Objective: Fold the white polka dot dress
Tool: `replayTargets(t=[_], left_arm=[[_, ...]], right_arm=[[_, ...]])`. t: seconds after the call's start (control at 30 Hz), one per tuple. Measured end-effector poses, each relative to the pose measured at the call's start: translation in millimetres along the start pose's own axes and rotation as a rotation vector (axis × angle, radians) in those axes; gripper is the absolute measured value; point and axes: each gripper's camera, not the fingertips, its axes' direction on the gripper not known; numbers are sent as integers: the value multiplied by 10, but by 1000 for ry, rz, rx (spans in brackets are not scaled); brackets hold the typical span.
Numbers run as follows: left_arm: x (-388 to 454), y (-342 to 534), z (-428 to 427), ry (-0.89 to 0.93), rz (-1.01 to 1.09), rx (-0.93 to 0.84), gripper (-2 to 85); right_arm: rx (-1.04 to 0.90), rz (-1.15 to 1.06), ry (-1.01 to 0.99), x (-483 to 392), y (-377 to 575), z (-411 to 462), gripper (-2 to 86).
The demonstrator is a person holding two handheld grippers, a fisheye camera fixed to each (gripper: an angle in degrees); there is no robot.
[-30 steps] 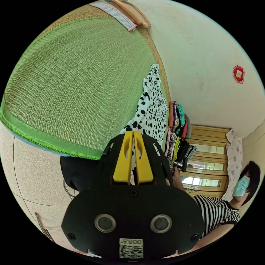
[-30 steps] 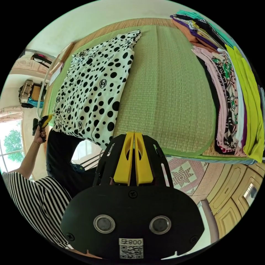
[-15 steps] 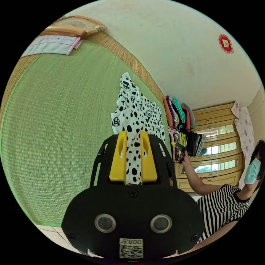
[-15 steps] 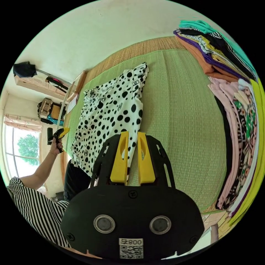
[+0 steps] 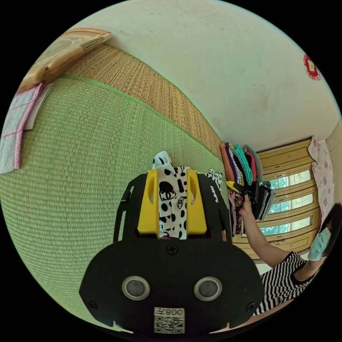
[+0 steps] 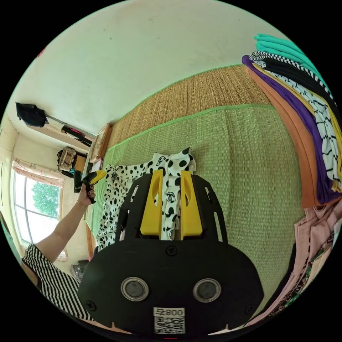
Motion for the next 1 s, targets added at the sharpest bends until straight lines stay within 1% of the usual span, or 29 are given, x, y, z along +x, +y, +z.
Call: replayTargets(t=[0.17,0.27,0.33,0.43,0.53,0.6,0.67,0.7,0.73,0.8,0.83,1.0], left_arm=[[-124,-352,301,-1,7,-40,105],[-172,-514,472,12,8,-59,71],[-174,-617,580,34,21,-69,45],[-160,-700,631,70,31,-56,33],[-88,-708,548,109,57,-15,28],[21,-669,397,169,109,17,25],[163,-563,138,230,178,91,24],[240,-478,-46,239,227,152,24],[262,-430,-163,210,243,182,24],[215,-452,-193,202,233,175,23],[182,-498,-166,223,223,157,23],[220,-645,-139,226,232,203,22]], right_arm=[[11,37,5,280,-234,262,82],[-2,74,-4,459,-341,439,77],[-18,89,-5,547,-374,533,61],[-38,85,-13,649,-370,600,30],[-2,42,-52,666,-248,437,16],[88,-32,-139,619,-13,53,11],[174,-103,-191,569,248,-320,9],[226,-116,-167,582,414,-514,8],[242,-108,-159,616,472,-575,8],[258,-77,-274,820,548,-646,6],[267,-70,-293,849,553,-647,6],[268,-85,-272,802,422,-594,6]])
